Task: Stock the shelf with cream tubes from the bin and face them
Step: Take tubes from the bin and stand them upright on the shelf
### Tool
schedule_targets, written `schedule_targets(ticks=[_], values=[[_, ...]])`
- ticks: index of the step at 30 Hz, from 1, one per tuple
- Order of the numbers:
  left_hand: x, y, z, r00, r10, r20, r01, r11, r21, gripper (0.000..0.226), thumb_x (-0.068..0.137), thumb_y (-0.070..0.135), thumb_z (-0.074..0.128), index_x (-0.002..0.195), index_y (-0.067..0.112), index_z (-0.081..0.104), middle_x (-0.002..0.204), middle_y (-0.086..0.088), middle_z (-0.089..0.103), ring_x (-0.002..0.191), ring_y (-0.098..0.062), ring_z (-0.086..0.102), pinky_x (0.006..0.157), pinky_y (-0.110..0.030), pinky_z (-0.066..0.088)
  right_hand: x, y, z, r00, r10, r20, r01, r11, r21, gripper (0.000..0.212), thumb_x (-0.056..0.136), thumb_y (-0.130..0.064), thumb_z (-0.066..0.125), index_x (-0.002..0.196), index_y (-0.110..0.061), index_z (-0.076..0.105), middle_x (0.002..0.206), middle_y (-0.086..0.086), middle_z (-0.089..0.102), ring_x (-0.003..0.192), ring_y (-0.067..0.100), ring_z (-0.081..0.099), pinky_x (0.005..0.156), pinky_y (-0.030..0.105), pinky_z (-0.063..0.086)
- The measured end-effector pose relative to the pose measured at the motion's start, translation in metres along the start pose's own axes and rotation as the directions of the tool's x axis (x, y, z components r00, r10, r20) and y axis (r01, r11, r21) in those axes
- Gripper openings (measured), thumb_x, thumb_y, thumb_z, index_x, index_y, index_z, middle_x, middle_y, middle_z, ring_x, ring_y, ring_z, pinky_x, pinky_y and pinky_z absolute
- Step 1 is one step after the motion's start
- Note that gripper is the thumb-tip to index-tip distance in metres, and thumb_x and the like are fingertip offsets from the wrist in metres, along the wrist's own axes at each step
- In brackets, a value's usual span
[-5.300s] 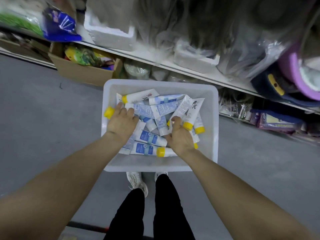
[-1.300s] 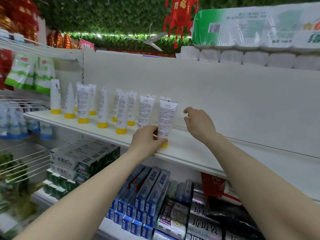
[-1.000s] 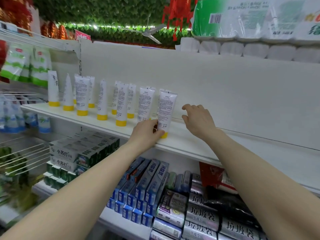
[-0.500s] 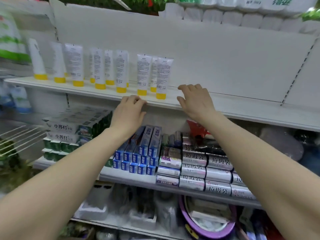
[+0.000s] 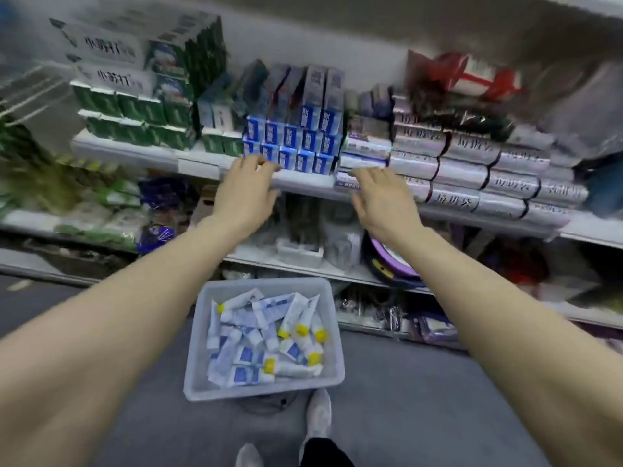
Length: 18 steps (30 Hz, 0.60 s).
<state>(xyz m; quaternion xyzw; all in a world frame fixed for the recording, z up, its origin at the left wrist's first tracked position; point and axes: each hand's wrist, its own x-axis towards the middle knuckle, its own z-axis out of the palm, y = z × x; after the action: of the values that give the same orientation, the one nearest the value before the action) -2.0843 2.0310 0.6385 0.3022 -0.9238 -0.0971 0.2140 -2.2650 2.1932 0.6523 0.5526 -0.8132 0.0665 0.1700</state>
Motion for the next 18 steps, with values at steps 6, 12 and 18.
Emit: schedule_targets(ticks=[6,12,18], values=[[-0.081,-0.046,0.099,0.961,-0.095,0.261,0.1,0.995,-0.005,0.043,0.088,0.021,0.063,0.129,0.013,0.053,0.125,-0.011,0.05,0.113,-0.036,0.046,0.092,-0.043,0.041,-0.07,-0.035,0.108,0.972,-0.007,0.234,-0.019,0.994,0.108,0.035,0.086,-0.028,0.055,0.115,-0.01,0.061,0.098,0.014,0.065,0.086,0.037,0.059,0.066,0.038,0.043],[-0.164,-0.068,0.195,0.822,-0.2,0.533,0.262,0.964,-0.043,0.046,0.089,0.021,0.063,0.133,0.017,0.051,0.132,-0.009,0.05,0.121,-0.033,0.044,0.097,-0.042,0.042,-0.121,-0.046,0.209,0.885,-0.002,0.465,-0.128,0.96,0.248,0.037,0.092,-0.023,0.054,0.127,-0.011,0.055,0.113,0.013,0.062,0.099,0.037,0.055,0.083,0.042,0.045],[-0.224,-0.076,0.27,0.658,-0.252,0.71,0.383,0.923,-0.028,0.046,0.09,0.024,0.062,0.134,0.018,0.05,0.134,-0.006,0.05,0.122,-0.031,0.045,0.098,-0.041,0.042,-0.157,-0.048,0.291,0.736,0.043,0.675,-0.276,0.93,0.242,0.042,0.097,-0.02,0.048,0.137,-0.01,0.044,0.124,0.017,0.054,0.11,0.039,0.049,0.092,0.043,0.039]])
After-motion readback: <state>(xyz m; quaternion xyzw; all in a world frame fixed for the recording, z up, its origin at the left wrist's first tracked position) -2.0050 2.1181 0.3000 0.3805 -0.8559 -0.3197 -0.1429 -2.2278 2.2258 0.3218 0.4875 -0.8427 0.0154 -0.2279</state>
